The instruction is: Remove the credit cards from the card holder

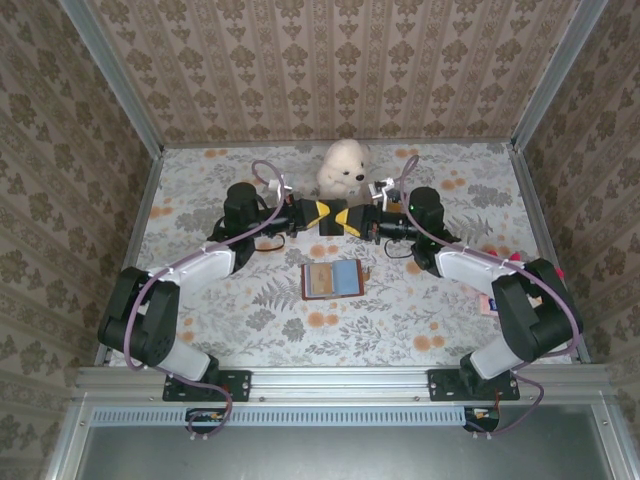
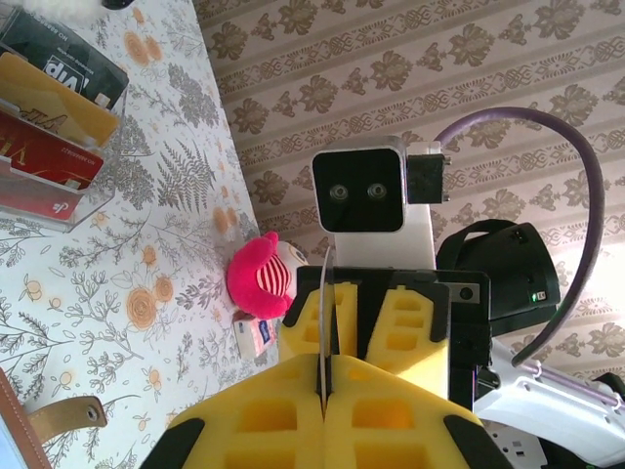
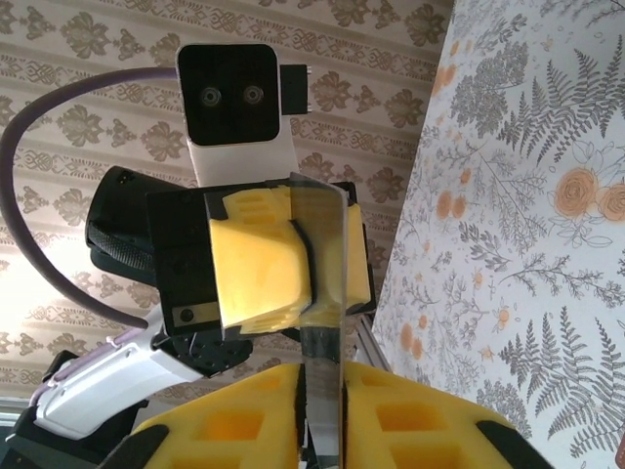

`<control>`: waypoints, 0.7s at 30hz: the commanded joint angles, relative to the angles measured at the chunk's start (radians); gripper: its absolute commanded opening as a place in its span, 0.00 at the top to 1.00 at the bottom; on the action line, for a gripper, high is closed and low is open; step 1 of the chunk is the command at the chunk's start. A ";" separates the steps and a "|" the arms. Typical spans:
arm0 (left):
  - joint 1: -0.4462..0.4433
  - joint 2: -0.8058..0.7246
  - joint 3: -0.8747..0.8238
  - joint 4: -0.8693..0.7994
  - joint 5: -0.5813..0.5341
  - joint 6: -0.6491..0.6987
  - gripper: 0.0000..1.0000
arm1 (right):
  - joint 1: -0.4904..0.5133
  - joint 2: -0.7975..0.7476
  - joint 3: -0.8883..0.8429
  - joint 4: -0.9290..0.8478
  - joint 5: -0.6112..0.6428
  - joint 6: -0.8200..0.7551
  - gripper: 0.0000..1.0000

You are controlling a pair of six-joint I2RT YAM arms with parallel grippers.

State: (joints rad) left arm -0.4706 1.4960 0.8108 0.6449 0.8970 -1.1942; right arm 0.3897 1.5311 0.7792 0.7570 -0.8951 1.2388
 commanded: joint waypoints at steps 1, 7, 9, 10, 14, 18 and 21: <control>-0.003 -0.026 -0.014 -0.001 0.002 0.005 0.96 | 0.014 0.015 0.043 0.071 0.000 0.013 0.89; 0.007 -0.078 -0.024 -0.197 -0.039 0.110 0.72 | 0.005 -0.029 0.067 -0.136 0.035 -0.158 1.00; 0.007 -0.105 -0.022 -0.327 -0.076 0.181 0.63 | -0.001 -0.069 0.086 -0.306 0.074 -0.293 1.00; 0.028 -0.119 -0.018 -0.402 -0.108 0.224 0.59 | -0.004 -0.093 0.103 -0.409 0.105 -0.377 1.00; 0.041 -0.155 0.014 -0.675 -0.289 0.399 0.40 | -0.015 -0.186 0.163 -0.690 0.215 -0.637 1.00; 0.053 -0.156 0.032 -0.805 -0.421 0.477 0.26 | -0.058 -0.200 0.243 -0.886 0.314 -0.786 1.00; 0.055 -0.160 0.050 -0.891 -0.522 0.524 0.16 | -0.119 -0.175 0.293 -0.954 0.323 -0.885 1.00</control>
State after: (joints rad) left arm -0.4236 1.3582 0.8124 -0.0753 0.5289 -0.7834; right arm 0.3248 1.3457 1.0218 -0.0025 -0.6483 0.5568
